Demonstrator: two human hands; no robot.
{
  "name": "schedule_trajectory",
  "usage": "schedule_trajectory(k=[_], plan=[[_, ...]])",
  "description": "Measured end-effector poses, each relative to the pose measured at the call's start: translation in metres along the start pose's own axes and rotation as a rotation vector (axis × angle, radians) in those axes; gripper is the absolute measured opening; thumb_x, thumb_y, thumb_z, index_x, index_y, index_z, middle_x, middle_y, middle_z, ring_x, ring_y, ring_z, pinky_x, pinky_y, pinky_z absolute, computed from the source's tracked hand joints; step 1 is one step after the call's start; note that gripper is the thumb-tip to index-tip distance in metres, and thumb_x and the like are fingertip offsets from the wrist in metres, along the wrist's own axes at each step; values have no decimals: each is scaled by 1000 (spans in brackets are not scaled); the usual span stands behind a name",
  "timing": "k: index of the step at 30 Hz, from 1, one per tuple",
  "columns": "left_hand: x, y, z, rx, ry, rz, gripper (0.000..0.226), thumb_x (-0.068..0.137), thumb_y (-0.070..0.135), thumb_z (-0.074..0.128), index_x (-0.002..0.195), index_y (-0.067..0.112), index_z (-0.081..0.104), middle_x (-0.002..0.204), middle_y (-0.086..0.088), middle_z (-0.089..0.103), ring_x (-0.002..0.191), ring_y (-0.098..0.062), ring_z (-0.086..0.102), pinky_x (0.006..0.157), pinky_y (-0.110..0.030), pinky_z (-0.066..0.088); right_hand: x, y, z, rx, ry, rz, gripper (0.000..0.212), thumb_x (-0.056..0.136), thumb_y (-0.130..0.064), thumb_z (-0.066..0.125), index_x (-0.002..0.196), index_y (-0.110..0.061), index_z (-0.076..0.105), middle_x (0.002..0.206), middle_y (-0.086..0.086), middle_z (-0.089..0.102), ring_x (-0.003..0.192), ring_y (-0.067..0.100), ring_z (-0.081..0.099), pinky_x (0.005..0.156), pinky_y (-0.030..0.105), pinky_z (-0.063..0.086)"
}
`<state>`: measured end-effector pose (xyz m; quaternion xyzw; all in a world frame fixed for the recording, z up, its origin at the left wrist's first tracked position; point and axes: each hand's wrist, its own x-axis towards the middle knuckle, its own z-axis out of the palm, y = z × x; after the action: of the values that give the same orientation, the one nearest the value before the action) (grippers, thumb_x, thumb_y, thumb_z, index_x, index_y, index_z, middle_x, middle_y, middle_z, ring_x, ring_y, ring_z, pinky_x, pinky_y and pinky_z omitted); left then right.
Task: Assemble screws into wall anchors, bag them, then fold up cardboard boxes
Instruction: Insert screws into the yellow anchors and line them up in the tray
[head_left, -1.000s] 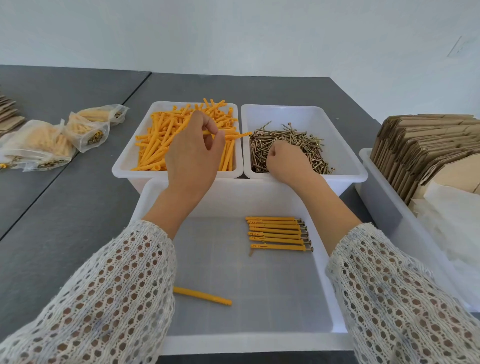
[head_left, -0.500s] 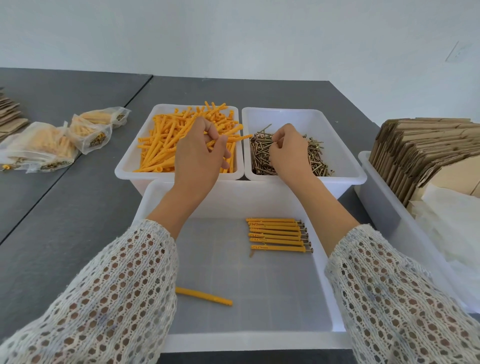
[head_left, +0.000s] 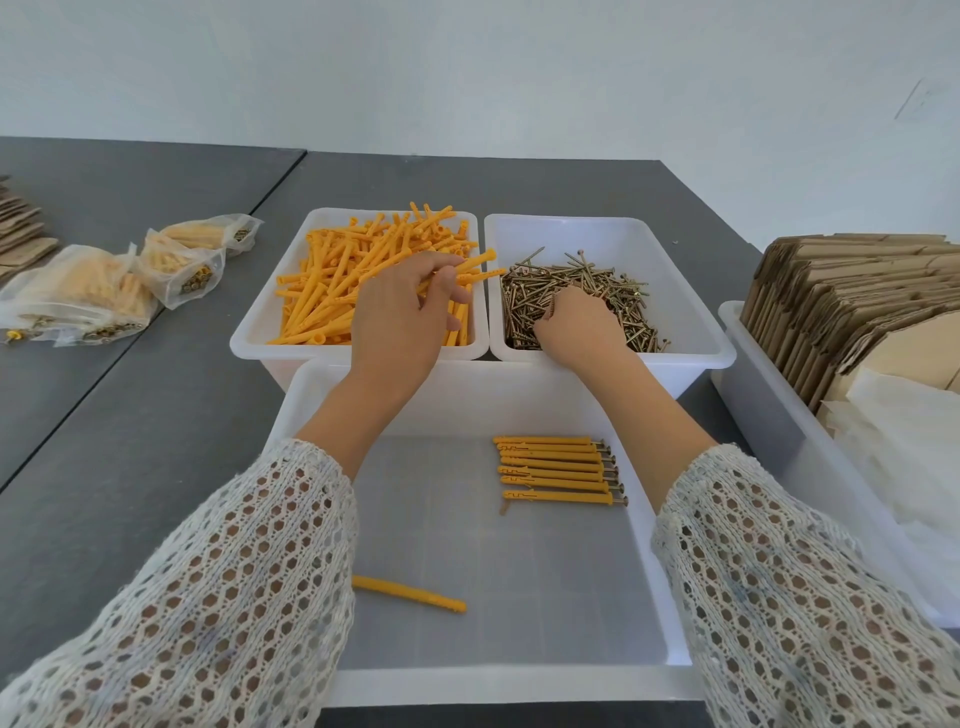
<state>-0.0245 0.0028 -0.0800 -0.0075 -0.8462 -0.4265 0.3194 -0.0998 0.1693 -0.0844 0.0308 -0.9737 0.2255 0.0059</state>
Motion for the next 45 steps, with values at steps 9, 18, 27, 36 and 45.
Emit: schedule_trajectory(k=[9, 18, 27, 36, 45], plan=[[2, -5, 2, 82, -37, -40, 31, 99, 13, 49, 118, 24, 70, 101, 8, 69, 80, -9, 62, 78, -33, 54, -4, -4, 0, 144, 117, -80, 19, 96, -2, 40, 109, -5, 53, 95, 6, 59, 86, 26, 55, 69, 35, 45], [-2, -8, 2, 241, -139, -18, 25, 104, 29, 44, 90, 22, 65, 64, 9, 55, 58, -10, 48, 56, -29, 35, -12, -16, -5, 674, 350, -275, 17, 101, -8, 44, 94, -10, 60, 83, 6, 69, 56, 10, 64, 59, 18, 50], [-2, -7, 1, 138, -153, -28, 22, 104, 25, 47, 89, 18, 62, 70, -4, 62, 66, -26, 57, 64, -45, 49, -20, -27, -6, 1088, 232, -227, 7, 96, 3, 51, 101, -2, 52, 74, 19, 66, 55, 23, 69, 55, 32, 58], [-2, -7, 1, 103, -175, -27, 23, 104, 27, 46, 88, 20, 61, 70, -3, 61, 66, -28, 57, 65, -48, 50, -17, -24, -9, 1272, 336, -114, 26, 97, 3, 51, 110, -12, 34, 71, 15, 69, 57, 26, 70, 60, 32, 59], [-3, -7, 3, 113, -216, -5, 22, 103, 23, 47, 85, 23, 59, 61, 14, 56, 61, -9, 52, 58, -33, 42, -17, -25, -8, 1286, 360, -111, 34, 96, 6, 49, 114, -13, 27, 79, 20, 67, 55, 26, 68, 60, 32, 59]])
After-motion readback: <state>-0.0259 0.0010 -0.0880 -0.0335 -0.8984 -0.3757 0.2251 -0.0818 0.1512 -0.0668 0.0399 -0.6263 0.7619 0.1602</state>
